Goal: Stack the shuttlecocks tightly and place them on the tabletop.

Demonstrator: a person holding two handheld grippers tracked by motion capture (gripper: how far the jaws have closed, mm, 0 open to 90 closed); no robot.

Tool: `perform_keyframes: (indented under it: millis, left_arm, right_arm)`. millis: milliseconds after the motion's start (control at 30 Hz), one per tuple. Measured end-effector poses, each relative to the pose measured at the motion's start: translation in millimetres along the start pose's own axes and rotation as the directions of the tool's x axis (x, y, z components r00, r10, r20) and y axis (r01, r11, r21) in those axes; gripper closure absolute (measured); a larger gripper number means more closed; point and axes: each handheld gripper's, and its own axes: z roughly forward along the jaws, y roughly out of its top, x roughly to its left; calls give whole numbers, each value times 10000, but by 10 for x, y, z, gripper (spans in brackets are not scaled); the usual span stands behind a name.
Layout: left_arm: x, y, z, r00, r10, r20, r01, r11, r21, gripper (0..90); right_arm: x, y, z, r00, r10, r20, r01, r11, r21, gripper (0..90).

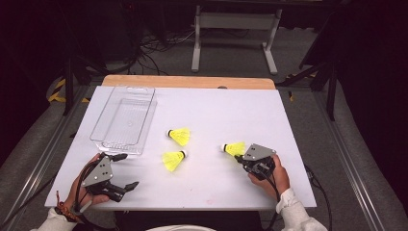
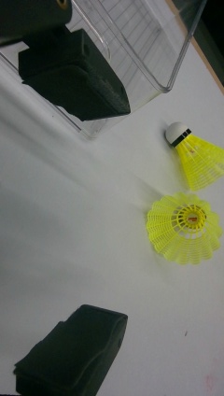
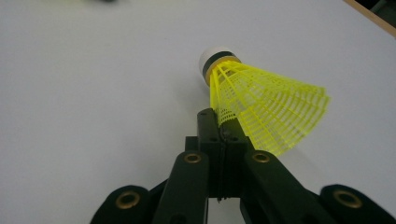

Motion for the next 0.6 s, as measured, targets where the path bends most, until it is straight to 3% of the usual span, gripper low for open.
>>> perform_keyframes:
  millis: [600]
  left_arm:
    - [7,3,-15,10000,23,-50,-23,10000,-43,45]
  right_arm:
    - [-1,47,-82,9997,10,241,2,9987,-513,900]
